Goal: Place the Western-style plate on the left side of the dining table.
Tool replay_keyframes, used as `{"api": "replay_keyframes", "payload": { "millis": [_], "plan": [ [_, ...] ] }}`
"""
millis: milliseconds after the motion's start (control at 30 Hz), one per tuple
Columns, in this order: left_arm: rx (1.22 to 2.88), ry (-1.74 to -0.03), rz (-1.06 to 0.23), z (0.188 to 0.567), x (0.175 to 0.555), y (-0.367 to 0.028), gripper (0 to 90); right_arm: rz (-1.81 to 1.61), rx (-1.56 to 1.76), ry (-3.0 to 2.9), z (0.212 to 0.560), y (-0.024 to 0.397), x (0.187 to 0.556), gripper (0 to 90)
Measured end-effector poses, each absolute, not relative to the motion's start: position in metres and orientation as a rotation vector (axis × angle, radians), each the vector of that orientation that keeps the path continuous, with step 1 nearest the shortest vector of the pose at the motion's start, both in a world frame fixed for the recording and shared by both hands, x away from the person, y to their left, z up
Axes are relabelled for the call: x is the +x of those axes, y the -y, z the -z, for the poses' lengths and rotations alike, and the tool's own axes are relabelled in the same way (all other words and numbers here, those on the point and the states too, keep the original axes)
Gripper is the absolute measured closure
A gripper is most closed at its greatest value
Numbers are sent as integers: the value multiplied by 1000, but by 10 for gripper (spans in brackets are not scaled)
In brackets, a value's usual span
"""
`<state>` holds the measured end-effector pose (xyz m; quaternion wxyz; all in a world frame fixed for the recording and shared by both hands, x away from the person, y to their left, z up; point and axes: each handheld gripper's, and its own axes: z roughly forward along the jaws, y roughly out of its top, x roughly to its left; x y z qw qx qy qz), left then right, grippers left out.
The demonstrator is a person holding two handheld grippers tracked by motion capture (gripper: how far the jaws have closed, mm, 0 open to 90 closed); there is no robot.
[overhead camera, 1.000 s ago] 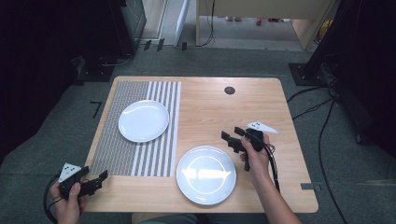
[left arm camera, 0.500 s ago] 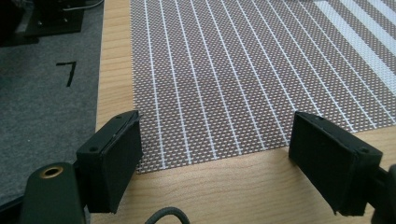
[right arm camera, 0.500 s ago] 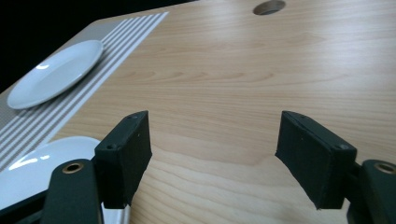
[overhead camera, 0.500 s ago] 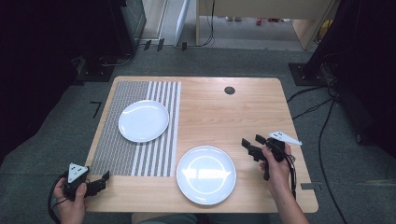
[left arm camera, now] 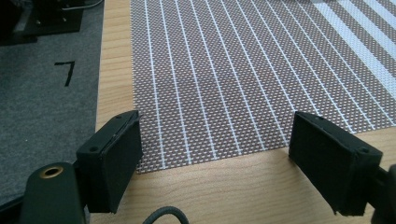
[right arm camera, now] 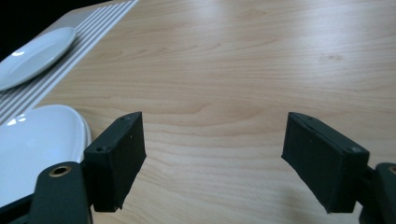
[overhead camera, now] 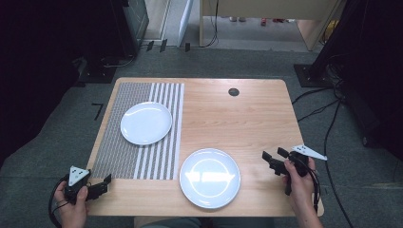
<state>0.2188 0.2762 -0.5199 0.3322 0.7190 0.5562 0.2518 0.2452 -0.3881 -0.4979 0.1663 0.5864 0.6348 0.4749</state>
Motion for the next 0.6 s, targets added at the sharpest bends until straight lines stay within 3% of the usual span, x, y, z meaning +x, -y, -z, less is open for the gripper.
{"api": "replay_keyframes", "payload": {
  "millis": [600],
  "plan": [
    [1885,-1456,-668,520,219,-275,175,-1177,1701,-1792,510,434,207,191]
  ]
}}
